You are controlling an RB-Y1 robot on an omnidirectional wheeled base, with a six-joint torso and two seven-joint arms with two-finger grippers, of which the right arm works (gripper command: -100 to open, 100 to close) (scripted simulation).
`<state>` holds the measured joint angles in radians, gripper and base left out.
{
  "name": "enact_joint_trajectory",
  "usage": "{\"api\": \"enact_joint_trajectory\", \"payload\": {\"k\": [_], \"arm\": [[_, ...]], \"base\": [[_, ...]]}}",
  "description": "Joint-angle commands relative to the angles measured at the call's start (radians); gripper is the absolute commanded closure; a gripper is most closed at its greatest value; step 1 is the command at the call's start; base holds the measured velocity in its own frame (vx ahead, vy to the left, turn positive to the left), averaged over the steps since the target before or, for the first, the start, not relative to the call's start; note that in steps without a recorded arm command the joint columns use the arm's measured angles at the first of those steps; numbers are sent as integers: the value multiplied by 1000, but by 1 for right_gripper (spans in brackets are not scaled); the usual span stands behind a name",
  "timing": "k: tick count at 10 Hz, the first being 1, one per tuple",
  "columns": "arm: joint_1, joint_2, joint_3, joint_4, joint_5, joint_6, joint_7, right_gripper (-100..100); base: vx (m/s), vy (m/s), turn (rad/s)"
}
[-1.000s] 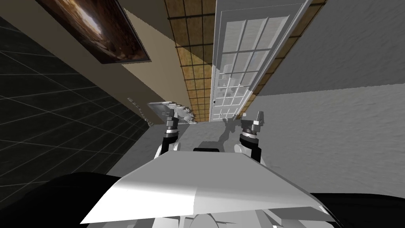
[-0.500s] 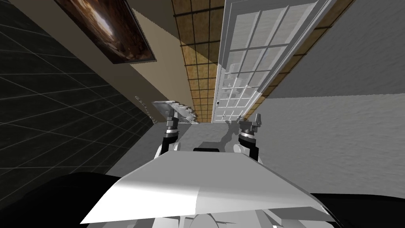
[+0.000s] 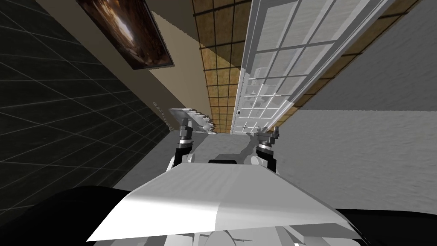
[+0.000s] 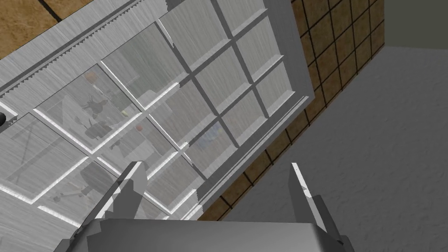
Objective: Pull the door open
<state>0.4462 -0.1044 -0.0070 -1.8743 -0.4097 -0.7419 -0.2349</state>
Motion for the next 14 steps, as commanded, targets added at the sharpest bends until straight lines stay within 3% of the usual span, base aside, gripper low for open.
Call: {"api": "enact_joint_trajectory", "payload": {"k": [1, 14], "arm": [[-12, -7, 1, 41, -27, -11, -37, -100], [-86, -53, 26, 350, -245, -92, -319, -100]], "base": [[92, -33, 184], [82, -58, 182]]}}
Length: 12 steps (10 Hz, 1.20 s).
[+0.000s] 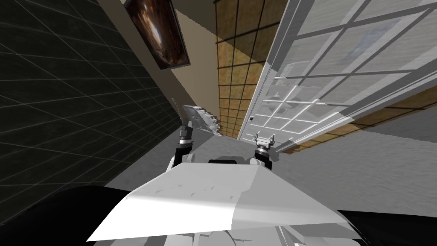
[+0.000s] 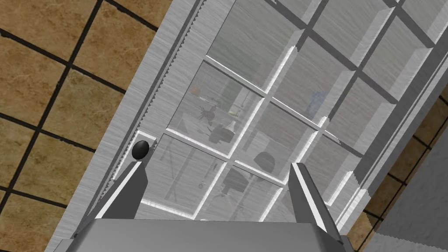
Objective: Pull the door open
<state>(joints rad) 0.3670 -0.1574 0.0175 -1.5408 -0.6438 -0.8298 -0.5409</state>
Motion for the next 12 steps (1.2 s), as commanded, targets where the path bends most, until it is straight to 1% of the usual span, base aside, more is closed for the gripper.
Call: {"api": "enact_joint_trajectory", "payload": {"k": [1, 12], "arm": [[-12, -4, 3, 40, -28, -10, -35, -100], [-72, -37, 23, 289, -203, -75, -263, -100]], "base": [[66, -72, 218], [67, -74, 174]]}}
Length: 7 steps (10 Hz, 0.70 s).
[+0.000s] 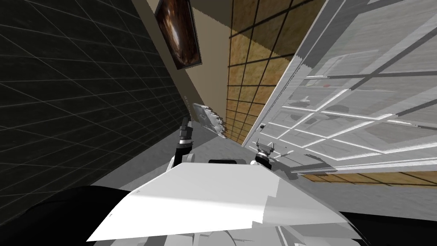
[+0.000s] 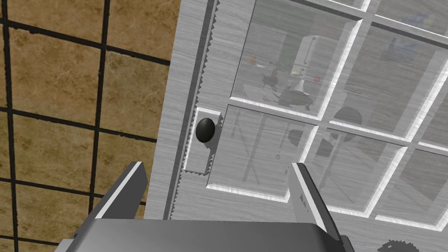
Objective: Pull the door open
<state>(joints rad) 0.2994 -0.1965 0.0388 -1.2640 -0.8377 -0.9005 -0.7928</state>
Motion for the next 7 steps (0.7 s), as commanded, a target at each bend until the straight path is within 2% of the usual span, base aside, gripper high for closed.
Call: {"api": "enact_joint_trajectory", "payload": {"k": [1, 7], "arm": [[-9, 0, 4, 32, -23, -10, -29, -100], [-36, -14, 13, 146, -103, -39, -133, -100]], "base": [[56, -86, 151], [47, -77, 151]]}}
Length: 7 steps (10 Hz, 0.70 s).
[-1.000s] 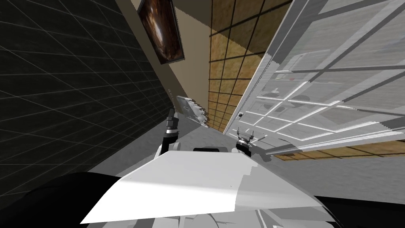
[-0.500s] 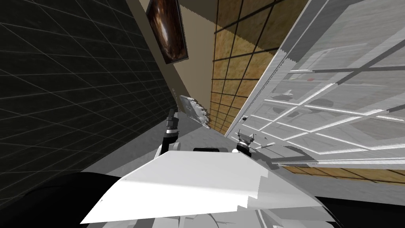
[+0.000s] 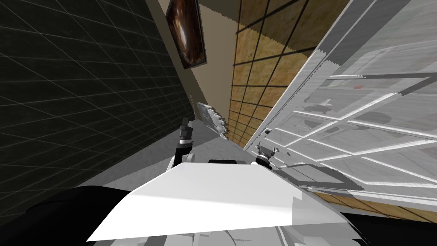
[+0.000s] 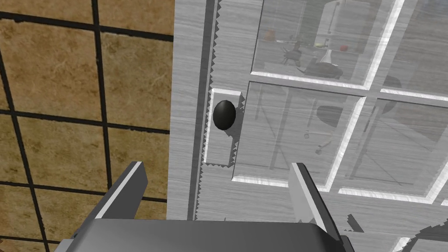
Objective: Pull the door open
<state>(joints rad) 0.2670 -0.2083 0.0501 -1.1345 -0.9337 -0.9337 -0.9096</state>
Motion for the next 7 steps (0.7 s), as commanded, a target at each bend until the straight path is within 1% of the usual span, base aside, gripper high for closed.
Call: {"api": "enact_joint_trajectory", "payload": {"k": [1, 3, 4, 5, 7], "arm": [[-8, -5, 3, 33, -19, -11, -31, -100], [-16, -9, 6, 68, -43, -19, -62, -100], [-23, -12, 8, 95, -63, -27, -88, -100], [-26, -14, 9, 109, -73, -30, -100, -100], [-38, -19, 13, 157, -106, -43, -144, -100]], "base": [[36, -77, 123], [46, -84, 129], [54, -94, 203], [51, -94, 153], [48, -95, 156]]}}
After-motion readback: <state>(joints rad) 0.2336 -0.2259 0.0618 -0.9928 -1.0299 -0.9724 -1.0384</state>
